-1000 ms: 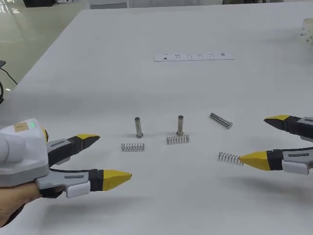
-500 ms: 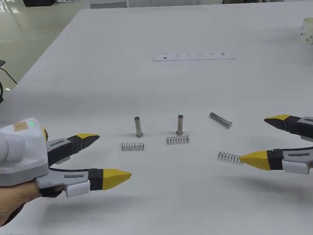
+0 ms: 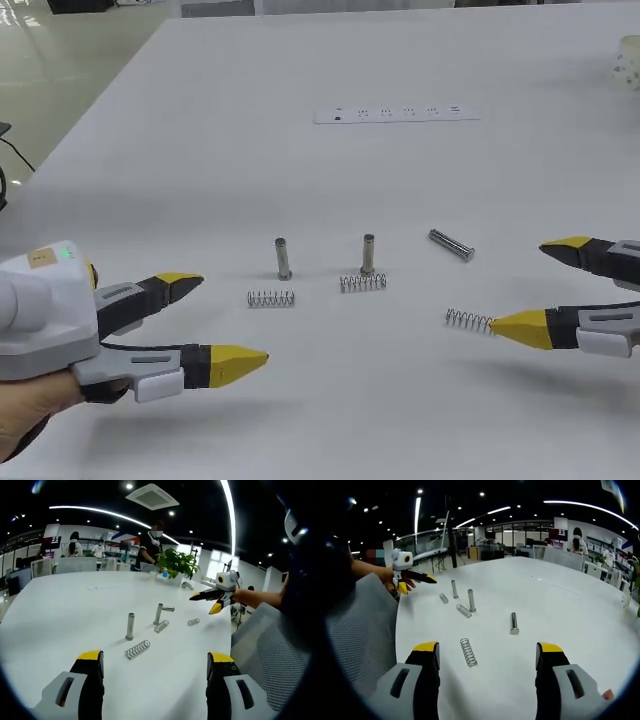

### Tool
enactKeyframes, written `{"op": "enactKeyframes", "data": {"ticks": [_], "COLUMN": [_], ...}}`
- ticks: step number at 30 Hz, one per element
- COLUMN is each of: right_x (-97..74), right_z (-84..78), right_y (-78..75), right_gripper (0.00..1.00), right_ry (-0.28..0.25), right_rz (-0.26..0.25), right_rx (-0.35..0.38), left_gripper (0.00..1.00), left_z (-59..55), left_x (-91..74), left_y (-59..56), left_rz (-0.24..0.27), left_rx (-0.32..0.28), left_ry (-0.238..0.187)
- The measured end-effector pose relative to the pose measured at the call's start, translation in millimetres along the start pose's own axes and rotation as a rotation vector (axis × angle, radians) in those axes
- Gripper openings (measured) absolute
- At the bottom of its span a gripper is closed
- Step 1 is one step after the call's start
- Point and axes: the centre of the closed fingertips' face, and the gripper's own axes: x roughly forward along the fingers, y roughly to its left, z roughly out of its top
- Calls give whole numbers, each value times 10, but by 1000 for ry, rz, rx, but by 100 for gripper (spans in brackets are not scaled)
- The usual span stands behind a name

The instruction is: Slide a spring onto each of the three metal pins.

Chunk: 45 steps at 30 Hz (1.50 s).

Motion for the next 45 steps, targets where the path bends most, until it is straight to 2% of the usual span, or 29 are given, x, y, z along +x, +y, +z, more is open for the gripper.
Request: {"op": "enactKeyframes", "data": {"ticks": [23,34,45], "right_x": [9,7,118], "right_z": [-2,102,258], "right_y": [16,-84,-177], "right_gripper": [78,73,66], "right_ry": [6,-4,12], "right_rz": [8,-19,-22], "right_rx": [7,3,-16], "left_gripper": [82,81,81], "left_z": [1,4,11], "left_x": [-10,-20,-43], "left_y": [4,-7,-5], "left_rz": [3,4,11], "left_rx": [-1,-2,-1], "left_ry": [0,-3,-7]}}
